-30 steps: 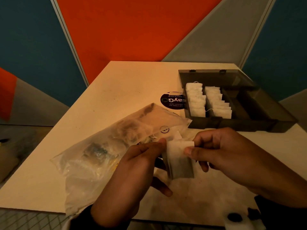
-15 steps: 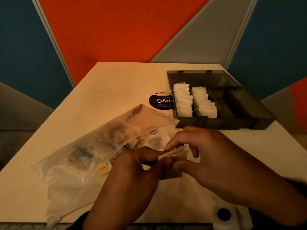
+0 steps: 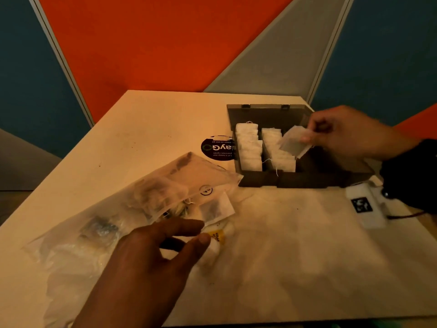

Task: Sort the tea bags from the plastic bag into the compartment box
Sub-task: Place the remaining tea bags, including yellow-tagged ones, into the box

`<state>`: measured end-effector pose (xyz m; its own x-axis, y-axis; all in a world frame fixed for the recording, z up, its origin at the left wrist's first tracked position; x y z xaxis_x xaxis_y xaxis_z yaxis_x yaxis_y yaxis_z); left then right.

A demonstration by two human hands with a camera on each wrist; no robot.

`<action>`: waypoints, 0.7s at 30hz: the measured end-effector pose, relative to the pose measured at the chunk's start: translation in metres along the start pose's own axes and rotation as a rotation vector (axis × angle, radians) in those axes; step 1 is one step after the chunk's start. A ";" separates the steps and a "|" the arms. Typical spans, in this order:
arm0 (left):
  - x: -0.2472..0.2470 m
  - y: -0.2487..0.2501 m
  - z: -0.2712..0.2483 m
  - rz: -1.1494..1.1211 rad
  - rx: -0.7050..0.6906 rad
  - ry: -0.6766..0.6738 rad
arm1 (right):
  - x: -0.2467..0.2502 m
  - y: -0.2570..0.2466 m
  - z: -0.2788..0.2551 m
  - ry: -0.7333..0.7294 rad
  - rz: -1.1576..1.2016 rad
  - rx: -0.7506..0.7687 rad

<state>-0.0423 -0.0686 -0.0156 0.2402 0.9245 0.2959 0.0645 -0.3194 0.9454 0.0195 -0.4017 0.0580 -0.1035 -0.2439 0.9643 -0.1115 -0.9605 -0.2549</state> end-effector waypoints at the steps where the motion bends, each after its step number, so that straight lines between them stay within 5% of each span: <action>1: 0.003 0.001 -0.001 0.012 0.004 0.013 | -0.005 0.012 0.008 -0.026 -0.017 -0.023; 11: 0.031 0.015 -0.003 0.155 0.004 0.148 | -0.083 0.026 0.033 -0.472 -0.271 0.029; 21: 0.031 0.020 -0.004 0.245 0.060 0.092 | -0.099 0.027 0.082 -0.602 -0.523 -0.001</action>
<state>-0.0371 -0.0457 0.0129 0.1666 0.8324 0.5286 0.0735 -0.5450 0.8352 0.1079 -0.4140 -0.0384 0.5139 0.2078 0.8323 0.0008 -0.9703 0.2418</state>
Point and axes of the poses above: each hand's wrist, its own z-axis towards the middle knuckle, its own x-axis out of the back of the hand, y = z × x, the point moved 10 cm from there along z, towards the middle knuckle, and after that the axes turned 11 degrees about -z, right-handed, at the moved point
